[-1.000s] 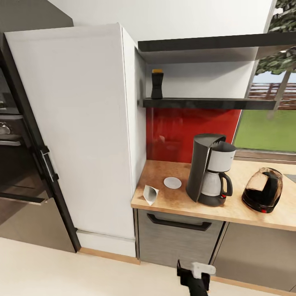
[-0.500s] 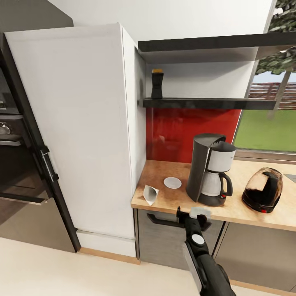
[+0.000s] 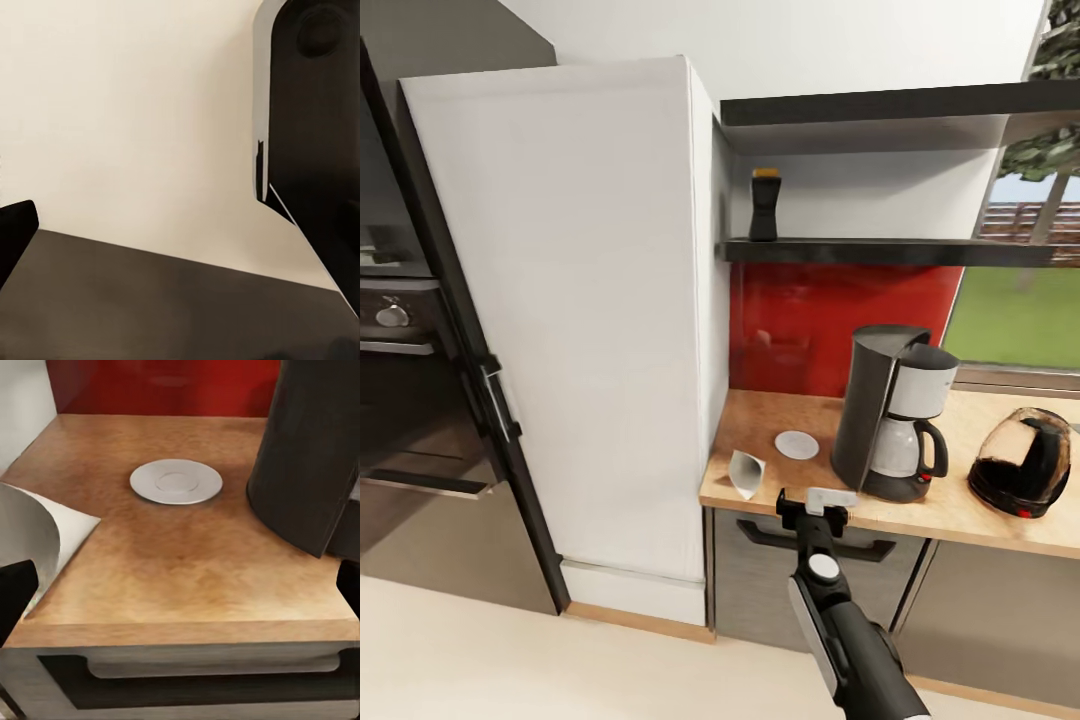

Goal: Set up a coffee station on the kitchen countertop: keep the coffee maker on the countertop, move the bottle of coffee from the kitchen shelf to the counter next to the coffee maker, place a paper coffee filter on top of the coffee maker, put the saucer next to the coffee maker with the coffee cup on the saucer, and place the electric kettle next to the coffee maker.

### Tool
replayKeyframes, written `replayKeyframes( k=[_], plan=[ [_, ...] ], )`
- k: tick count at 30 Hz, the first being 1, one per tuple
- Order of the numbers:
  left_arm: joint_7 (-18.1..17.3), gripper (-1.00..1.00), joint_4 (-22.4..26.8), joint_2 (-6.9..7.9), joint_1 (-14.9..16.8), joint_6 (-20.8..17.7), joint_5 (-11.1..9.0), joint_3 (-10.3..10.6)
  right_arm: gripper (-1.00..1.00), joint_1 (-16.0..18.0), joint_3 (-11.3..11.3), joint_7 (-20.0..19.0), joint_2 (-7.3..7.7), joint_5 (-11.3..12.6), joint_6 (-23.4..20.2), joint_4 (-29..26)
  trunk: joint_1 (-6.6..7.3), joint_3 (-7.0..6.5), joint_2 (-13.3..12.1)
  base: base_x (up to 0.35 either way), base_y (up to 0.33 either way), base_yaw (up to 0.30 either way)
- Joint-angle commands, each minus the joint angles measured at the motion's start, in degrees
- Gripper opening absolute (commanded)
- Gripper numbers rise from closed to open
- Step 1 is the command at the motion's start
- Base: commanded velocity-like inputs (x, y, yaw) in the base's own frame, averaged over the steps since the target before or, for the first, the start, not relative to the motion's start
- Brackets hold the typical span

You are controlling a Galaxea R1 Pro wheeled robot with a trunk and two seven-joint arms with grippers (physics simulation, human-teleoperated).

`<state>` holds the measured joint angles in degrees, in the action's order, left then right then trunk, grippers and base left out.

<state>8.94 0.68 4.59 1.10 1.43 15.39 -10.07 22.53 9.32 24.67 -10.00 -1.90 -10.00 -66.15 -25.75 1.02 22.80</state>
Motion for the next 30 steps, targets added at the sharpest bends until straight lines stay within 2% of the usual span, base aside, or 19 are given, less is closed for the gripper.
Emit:
replayKeyframes(
  k=[1, 10, 20, 21, 25, 30],
  plan=[
    [0.1, 1.00, -0.1, -0.01, 0.0, 0.2, 0.6, -0.5, 1.00, 0.1, 0.3, 0.5, 0.00, -0.2, -0.5, 0.0, -0.04, 0.11, 0.1, 0.000, 0.178, 0.000],
    [0.1, 1.00, -0.1, 0.06, 0.0, 0.1, 0.7, -0.5, 1.00, 0.1, 0.6, 0.6, 0.00, -0.2, -0.3, 0.3, -0.04, 0.11, 0.1, 0.009, 0.054, 0.000],
    [0.2, 1.00, -0.1, -0.01, 0.0, 0.1, 0.7, -0.4, 1.00, 0.1, 0.5, 0.6, 0.00, -0.3, -0.3, 0.3, -0.04, 0.11, 0.1, 0.118, 0.211, 0.000],
    [0.1, 1.00, -0.4, -0.08, -0.1, -0.1, 0.8, -0.1, 1.00, 0.1, 0.2, 0.4, 0.33, -0.2, -0.1, 0.7, -0.04, 0.11, 0.1, 0.000, 0.000, 0.000],
    [0.3, 1.00, -0.2, -0.02, -0.1, -0.4, 0.8, -0.3, 1.00, 0.1, -1.1, 0.5, 0.05, -0.2, -0.4, 1.9, -0.04, 0.11, 0.1, 0.000, 0.000, 0.000],
    [0.6, 1.00, 0.1, 0.02, -0.1, -0.8, 0.7, -0.7, 1.00, 0.1, 0.5, 0.6, 0.00, 0.0, -0.5, 2.0, -0.04, 0.11, 0.1, 0.000, 0.000, 0.000]
  ],
)
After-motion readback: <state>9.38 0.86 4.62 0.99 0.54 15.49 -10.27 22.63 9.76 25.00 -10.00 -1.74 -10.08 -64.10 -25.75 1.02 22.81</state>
